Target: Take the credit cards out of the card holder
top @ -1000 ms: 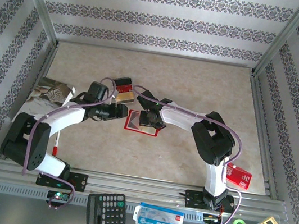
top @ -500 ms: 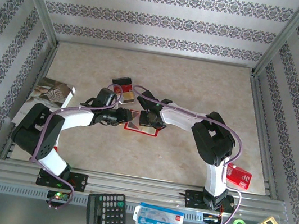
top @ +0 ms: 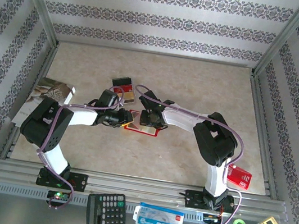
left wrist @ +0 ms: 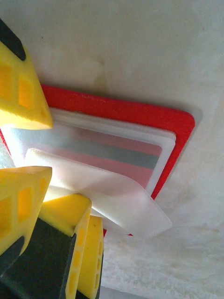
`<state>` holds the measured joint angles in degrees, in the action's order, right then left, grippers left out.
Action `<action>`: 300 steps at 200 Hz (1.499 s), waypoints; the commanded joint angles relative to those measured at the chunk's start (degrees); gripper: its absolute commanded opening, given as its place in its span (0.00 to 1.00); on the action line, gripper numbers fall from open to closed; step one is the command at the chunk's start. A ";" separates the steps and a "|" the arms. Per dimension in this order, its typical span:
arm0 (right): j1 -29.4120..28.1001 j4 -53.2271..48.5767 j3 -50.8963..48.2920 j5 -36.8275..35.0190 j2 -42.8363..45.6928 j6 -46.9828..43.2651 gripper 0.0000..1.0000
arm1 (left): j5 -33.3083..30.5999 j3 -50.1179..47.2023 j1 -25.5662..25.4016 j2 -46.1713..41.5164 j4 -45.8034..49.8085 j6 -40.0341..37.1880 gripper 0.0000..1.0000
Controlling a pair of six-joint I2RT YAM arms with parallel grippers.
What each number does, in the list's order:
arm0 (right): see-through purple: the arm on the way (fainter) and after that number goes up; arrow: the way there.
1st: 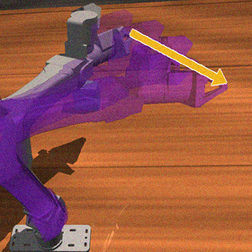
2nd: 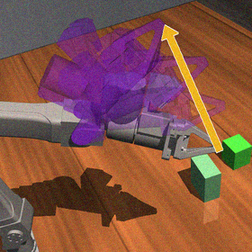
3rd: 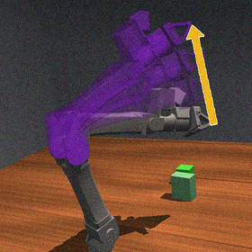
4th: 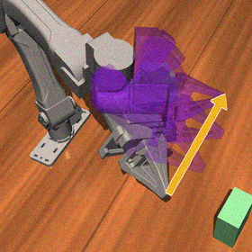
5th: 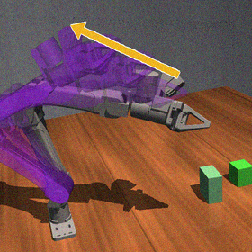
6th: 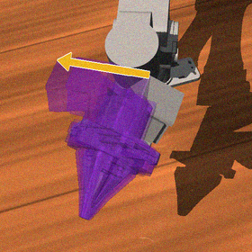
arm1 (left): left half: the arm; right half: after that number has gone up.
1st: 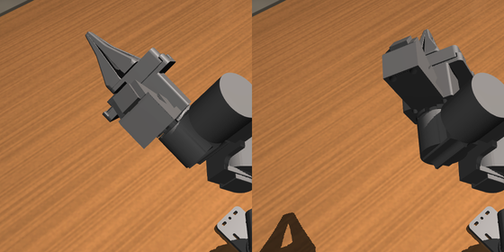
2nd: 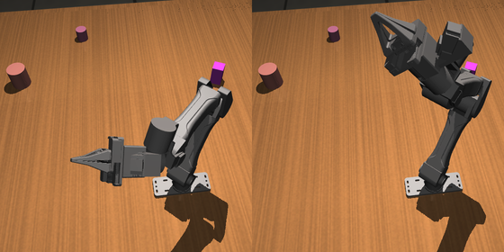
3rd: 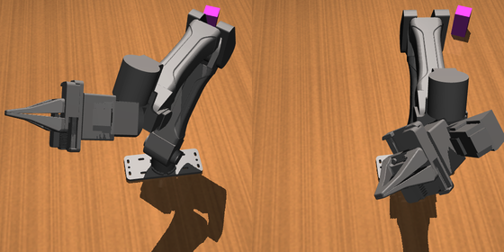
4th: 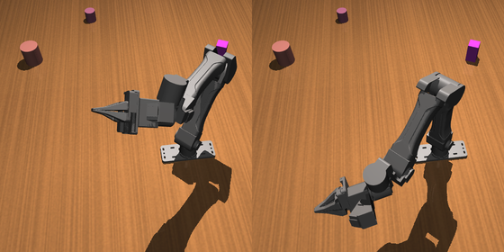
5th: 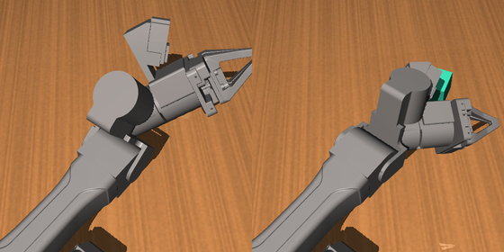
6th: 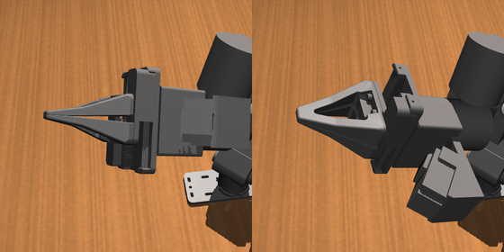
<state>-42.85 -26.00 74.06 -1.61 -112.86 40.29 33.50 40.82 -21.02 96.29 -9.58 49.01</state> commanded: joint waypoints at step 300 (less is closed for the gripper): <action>13.15 16.61 -21.06 6.18 27.60 6.65 0.58 | 1.65 10.58 -9.08 3.12 -4.67 3.20 0.48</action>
<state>-29.82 -11.70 53.34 3.03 -86.00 46.68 35.51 49.30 -30.70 102.08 -16.88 54.74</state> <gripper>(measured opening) 0.581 0.471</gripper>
